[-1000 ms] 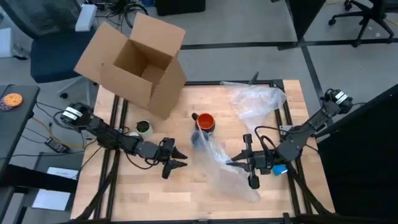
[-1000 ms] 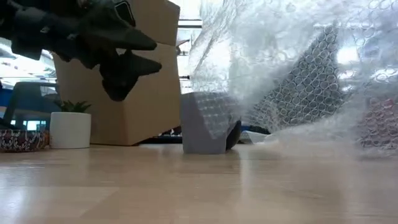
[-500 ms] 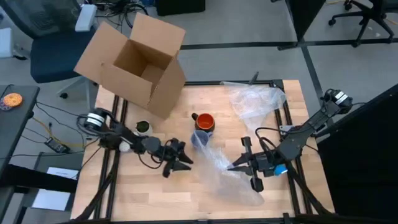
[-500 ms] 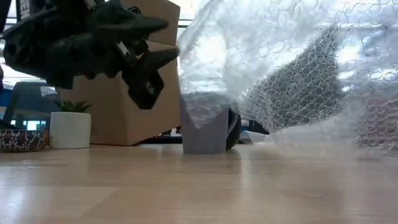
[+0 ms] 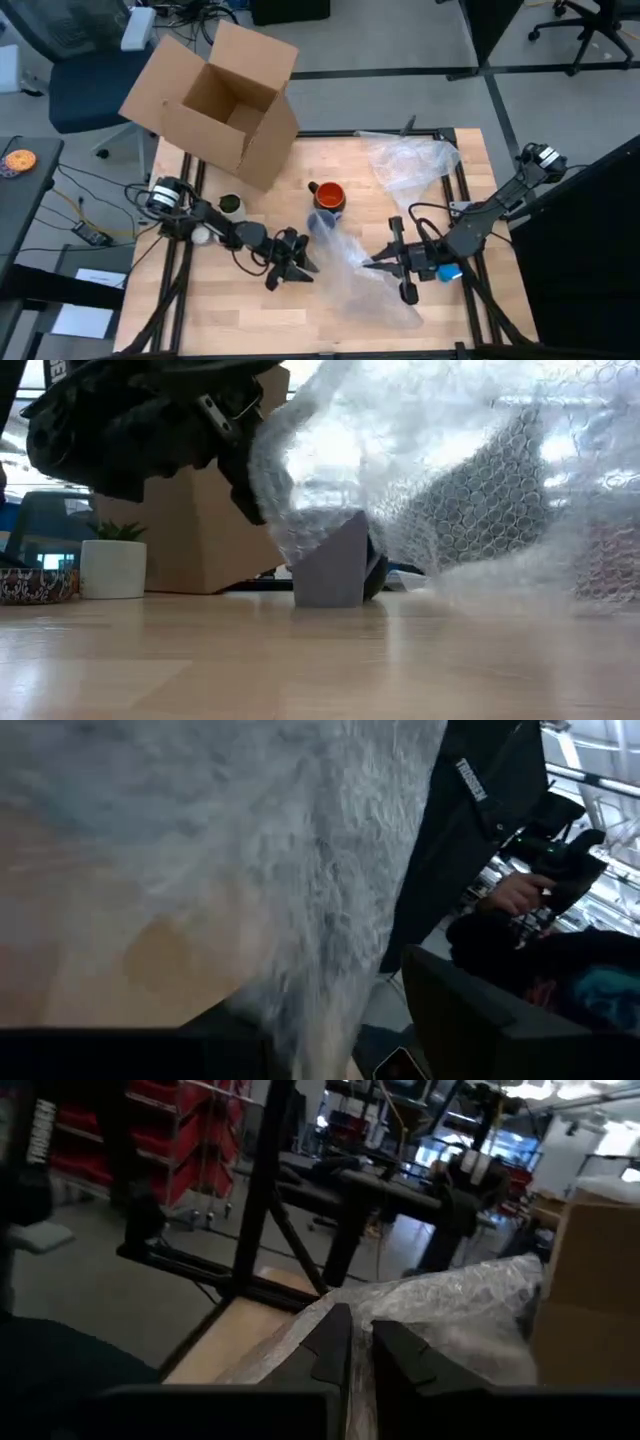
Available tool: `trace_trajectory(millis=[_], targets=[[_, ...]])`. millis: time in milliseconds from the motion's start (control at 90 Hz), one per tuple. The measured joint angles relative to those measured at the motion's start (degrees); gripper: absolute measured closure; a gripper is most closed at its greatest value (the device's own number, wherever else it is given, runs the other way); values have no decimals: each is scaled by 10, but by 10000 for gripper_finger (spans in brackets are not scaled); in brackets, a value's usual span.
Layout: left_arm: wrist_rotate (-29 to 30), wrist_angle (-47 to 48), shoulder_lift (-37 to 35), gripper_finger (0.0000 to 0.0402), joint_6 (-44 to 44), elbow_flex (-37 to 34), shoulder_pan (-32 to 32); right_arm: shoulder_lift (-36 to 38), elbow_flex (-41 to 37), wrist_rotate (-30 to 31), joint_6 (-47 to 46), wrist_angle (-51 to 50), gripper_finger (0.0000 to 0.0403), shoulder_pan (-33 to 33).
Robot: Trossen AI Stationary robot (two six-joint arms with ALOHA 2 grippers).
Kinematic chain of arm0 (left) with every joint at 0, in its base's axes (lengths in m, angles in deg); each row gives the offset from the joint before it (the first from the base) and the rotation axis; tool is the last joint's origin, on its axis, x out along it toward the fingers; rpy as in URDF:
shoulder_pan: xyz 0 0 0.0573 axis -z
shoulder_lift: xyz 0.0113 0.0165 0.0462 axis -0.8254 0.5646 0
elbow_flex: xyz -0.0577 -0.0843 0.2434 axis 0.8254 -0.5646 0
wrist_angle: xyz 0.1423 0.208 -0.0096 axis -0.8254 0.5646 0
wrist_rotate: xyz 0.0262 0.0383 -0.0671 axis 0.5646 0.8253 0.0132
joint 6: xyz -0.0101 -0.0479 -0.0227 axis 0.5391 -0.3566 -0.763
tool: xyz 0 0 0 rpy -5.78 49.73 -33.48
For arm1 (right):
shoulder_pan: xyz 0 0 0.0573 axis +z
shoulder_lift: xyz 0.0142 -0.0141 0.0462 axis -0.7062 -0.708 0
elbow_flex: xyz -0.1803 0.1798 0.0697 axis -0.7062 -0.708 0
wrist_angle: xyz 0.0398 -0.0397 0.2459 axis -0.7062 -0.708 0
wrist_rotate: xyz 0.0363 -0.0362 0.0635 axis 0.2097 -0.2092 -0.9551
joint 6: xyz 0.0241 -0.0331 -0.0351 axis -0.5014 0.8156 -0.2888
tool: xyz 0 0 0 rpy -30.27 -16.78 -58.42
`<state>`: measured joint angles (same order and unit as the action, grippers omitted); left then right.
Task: Wrap mug
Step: Prepare the bubble wrap
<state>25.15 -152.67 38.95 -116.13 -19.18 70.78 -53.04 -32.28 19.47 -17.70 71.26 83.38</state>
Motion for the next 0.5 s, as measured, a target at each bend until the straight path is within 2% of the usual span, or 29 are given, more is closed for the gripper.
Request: trace_trajectory(millis=[89,267,400,500], targets=[[0,13,0,284,23,0,4,0,0,0,-5,-8,403,0],[19,30,0,386,37,0,7,0,0,-12,-9,-31,403,0],[25,40,-11,395,32,0,7,0,0,-47,-31,-39,403,0],[24,83,-48,400,48,0,7,0,0,-67,-33,-41,402,0]])
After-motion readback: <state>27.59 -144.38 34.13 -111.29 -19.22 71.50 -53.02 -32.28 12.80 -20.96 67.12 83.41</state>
